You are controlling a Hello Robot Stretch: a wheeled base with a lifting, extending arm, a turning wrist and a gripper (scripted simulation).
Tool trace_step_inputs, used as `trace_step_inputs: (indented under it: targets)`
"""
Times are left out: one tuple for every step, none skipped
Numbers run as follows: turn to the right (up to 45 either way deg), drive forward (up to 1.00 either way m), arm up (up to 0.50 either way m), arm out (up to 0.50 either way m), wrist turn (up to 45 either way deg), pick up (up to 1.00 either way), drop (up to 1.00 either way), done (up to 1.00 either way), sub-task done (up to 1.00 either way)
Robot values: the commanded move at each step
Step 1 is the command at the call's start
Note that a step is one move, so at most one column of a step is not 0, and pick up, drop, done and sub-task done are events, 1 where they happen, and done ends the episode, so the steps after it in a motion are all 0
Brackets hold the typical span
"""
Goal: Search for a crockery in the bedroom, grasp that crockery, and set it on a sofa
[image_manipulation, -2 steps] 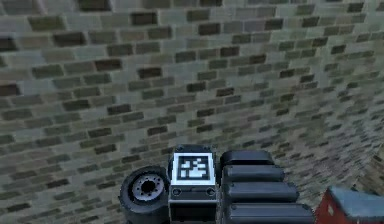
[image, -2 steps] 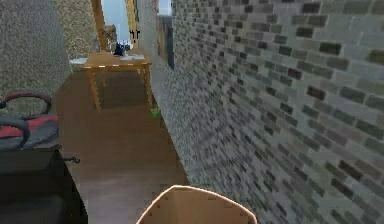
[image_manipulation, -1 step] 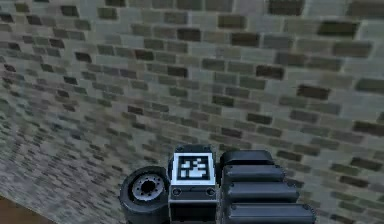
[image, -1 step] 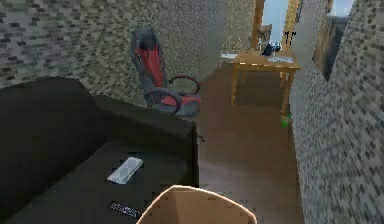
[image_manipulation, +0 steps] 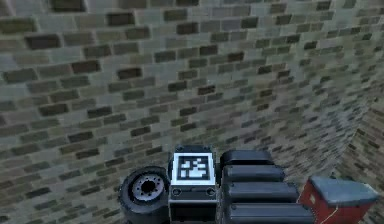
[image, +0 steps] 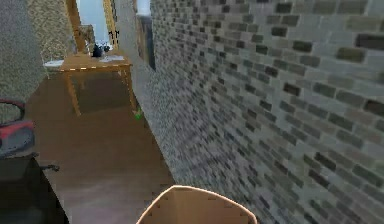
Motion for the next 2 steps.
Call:
trace_step_inputs:
  targets:
    - [45.0, 0.00, 0.00, 0.00, 0.0, 0.00, 0.00, 0.00, 0.00]
    - [45.0, 0.00, 0.00, 0.00, 0.0, 0.00, 0.00, 0.00, 0.00]
